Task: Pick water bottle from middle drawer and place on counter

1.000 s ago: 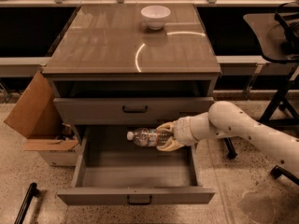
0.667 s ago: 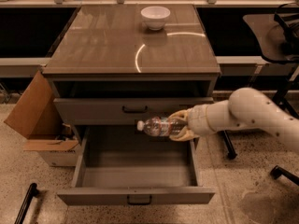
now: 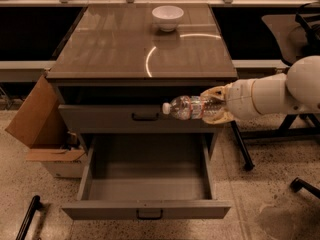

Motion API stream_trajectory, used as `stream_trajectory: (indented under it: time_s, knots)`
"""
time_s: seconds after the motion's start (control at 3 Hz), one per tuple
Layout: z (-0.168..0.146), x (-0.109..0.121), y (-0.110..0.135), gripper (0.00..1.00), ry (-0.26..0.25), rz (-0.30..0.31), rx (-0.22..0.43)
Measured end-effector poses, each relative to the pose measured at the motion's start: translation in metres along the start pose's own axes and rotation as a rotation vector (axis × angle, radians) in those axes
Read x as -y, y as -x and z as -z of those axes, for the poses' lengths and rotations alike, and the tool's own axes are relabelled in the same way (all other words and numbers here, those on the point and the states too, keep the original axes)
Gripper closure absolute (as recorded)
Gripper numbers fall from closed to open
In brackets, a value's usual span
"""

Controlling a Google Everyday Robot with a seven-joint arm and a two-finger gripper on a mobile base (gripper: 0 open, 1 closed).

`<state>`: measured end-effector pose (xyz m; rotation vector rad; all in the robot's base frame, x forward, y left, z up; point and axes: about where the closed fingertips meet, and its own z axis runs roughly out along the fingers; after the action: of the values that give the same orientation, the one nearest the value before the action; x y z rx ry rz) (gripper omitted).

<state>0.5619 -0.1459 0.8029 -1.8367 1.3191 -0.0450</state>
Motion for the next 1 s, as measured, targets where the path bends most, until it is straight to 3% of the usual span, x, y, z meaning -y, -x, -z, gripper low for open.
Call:
stream_trajectory:
  time_s: [0.33, 1.0]
  knots:
    - [-0.004, 0.007, 0.003, 1.00, -0.002, -0.013, 0.003]
    - [0.020, 0.137, 0.023, 1.00, -0.089, 0.050, -0.084]
